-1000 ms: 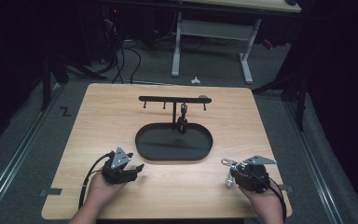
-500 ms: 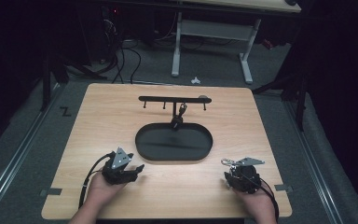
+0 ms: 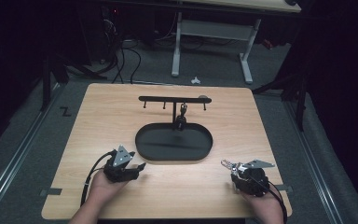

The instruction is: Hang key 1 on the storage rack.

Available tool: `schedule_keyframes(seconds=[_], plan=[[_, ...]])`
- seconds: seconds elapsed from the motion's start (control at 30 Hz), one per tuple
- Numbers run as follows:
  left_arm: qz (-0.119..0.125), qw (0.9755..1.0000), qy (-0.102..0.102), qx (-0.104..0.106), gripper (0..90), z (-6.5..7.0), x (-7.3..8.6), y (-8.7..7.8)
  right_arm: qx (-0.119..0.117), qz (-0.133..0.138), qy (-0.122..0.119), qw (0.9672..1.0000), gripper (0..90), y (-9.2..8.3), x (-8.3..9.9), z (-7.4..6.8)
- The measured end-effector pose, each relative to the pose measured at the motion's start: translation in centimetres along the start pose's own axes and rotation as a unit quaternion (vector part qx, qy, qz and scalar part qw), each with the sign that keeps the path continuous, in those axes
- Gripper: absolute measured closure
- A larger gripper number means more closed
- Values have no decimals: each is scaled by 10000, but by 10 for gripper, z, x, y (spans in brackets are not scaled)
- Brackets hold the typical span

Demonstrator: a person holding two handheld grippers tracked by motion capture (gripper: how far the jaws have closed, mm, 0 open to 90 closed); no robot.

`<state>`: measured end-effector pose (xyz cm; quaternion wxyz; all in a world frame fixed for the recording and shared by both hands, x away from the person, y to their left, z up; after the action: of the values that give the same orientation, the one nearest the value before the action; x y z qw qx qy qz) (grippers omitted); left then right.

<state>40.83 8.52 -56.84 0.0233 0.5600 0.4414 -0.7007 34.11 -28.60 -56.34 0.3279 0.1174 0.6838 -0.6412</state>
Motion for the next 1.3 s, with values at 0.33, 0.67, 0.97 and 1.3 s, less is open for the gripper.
schedule_keyframes(seconds=[0.33,0.67,0.97,1.3], plan=[[-11,9998,-94,-175,380,-5,12,-15,-107,-8,-214,9997,557,11,-26,-6],[-10,9996,-172,-215,379,-8,14,-17,-156,-327,-389,9986,482,24,-49,2],[-23,9998,-130,-172,379,-7,12,-14,-156,-880,-530,9946,454,25,-52,13],[-27,9998,-124,-128,378,-6,11,-12,-126,-1505,-905,9844,391,31,-60,22]])
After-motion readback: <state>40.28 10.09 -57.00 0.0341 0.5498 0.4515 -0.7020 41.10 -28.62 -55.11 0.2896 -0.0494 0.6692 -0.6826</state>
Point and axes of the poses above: each handheld gripper's, and its own axes: y roughly forward along the jaws, x roughly out of its underside, z roughly to its right, the point moved 9 cm from there along y, roughly forward along the jaws, and after that the axes turned 3 degrees about x, right-handed, at the moved point
